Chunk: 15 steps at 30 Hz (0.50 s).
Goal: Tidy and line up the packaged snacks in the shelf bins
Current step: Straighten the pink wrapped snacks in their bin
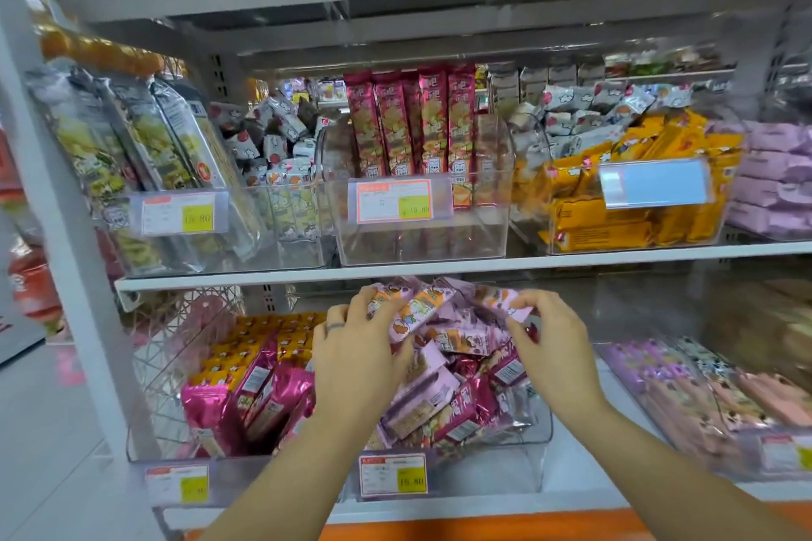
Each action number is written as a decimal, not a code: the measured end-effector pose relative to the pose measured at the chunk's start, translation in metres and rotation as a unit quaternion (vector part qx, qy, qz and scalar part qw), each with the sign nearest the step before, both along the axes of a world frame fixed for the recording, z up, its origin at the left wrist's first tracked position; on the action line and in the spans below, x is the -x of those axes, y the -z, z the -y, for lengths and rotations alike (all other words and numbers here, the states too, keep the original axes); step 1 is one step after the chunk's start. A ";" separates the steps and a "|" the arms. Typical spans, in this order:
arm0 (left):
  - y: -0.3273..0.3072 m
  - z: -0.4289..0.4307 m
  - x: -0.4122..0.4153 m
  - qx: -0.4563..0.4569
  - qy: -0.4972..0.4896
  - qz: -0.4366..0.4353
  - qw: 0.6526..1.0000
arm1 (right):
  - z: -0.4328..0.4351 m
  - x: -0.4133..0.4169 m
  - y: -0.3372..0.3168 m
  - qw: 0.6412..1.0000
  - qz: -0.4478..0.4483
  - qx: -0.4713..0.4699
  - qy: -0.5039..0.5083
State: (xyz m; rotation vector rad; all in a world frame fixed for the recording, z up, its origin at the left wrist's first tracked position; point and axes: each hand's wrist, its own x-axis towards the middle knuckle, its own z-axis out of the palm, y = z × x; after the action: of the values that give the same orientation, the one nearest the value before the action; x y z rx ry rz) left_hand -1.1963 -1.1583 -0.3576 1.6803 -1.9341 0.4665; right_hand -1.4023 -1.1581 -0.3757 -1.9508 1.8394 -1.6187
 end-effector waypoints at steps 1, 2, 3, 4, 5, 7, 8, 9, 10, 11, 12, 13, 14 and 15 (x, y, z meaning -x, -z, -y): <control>-0.001 0.002 0.001 -0.004 -0.006 -0.003 1.000 | 0.005 0.002 0.000 0.998 -0.032 -0.046 0.004; 0.000 0.005 0.001 -0.015 -0.012 -0.002 1.000 | 0.008 0.004 0.000 0.993 -0.064 -0.102 0.010; 0.001 0.008 0.000 -0.021 -0.021 -0.002 1.000 | 0.010 0.006 -0.001 0.984 -0.090 -0.155 0.012; 0.002 0.010 -0.001 -0.028 -0.031 0.001 0.999 | 0.011 0.008 -0.002 0.976 -0.100 -0.194 0.008; 0.002 0.012 -0.001 -0.040 -0.041 0.006 0.998 | 0.012 0.009 -0.004 0.972 -0.094 -0.216 -0.005; 0.001 0.015 -0.001 -0.069 -0.054 0.020 0.996 | 0.011 0.010 -0.007 0.970 -0.067 -0.229 -0.041; 0.001 0.017 -0.001 -0.083 -0.056 0.027 0.995 | 0.010 0.011 -0.008 0.970 -0.059 -0.231 -0.058; 0.001 0.018 -0.001 -0.094 -0.051 0.031 0.994 | 0.009 0.011 -0.009 0.969 -0.054 -0.231 -0.071; 0.000 0.017 0.000 -0.098 -0.039 0.030 0.994 | 0.008 0.013 -0.010 0.968 -0.053 -0.229 -0.084; 0.000 0.017 0.000 -0.097 -0.024 0.028 0.995 | 0.007 0.014 -0.011 0.968 -0.056 -0.225 -0.095; 0.000 0.015 0.000 -0.096 -0.006 0.026 0.995 | 0.004 0.016 -0.012 0.967 -0.062 -0.222 -0.107; 0.000 0.014 0.000 -0.099 0.011 0.027 0.995 | 0.002 0.017 -0.013 0.965 -0.070 -0.224 -0.118; 0.000 0.012 0.000 -0.102 0.028 0.028 0.994 | 0.000 0.019 -0.013 0.962 -0.076 -0.231 -0.128; 0.001 0.010 -0.002 -0.106 0.043 0.027 0.993 | -0.003 0.021 -0.013 0.958 -0.081 -0.238 -0.135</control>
State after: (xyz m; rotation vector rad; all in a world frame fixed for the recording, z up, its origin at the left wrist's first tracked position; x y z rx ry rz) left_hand -1.1947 -1.1686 -0.3586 1.7181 -2.1508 0.2849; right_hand -1.4236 -1.1556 -0.3626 -2.0323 1.7065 -0.8625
